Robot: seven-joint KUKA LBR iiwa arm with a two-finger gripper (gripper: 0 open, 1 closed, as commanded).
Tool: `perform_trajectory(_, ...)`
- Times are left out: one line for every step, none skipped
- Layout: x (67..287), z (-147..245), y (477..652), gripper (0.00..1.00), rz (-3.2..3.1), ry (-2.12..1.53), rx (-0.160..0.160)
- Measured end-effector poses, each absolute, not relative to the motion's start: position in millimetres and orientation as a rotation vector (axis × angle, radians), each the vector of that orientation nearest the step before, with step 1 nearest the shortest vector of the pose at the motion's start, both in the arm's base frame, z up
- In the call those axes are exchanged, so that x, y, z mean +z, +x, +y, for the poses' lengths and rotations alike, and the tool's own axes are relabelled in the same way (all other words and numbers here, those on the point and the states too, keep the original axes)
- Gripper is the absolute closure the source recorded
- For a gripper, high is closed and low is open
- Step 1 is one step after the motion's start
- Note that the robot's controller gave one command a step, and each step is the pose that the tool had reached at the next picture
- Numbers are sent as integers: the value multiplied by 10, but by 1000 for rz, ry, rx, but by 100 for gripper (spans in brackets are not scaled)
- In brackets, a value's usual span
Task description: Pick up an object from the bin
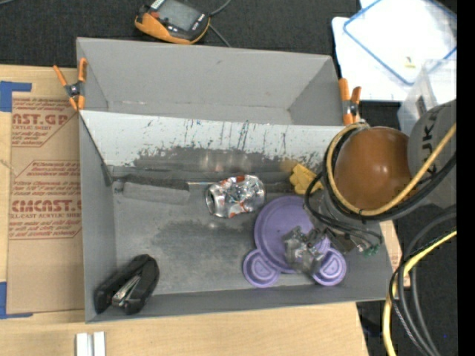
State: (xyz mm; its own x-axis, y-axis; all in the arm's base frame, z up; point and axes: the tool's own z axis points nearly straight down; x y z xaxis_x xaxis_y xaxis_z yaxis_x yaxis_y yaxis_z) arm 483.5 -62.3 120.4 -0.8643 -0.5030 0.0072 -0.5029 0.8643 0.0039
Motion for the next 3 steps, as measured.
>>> perform_trajectory(1119,-442,5546,100,-3062,681,-5)
perform_trajectory(1154,-661,5831,100,-3001,902,-9)
perform_trajectory(1196,-539,5708,100,-3036,781,-13)
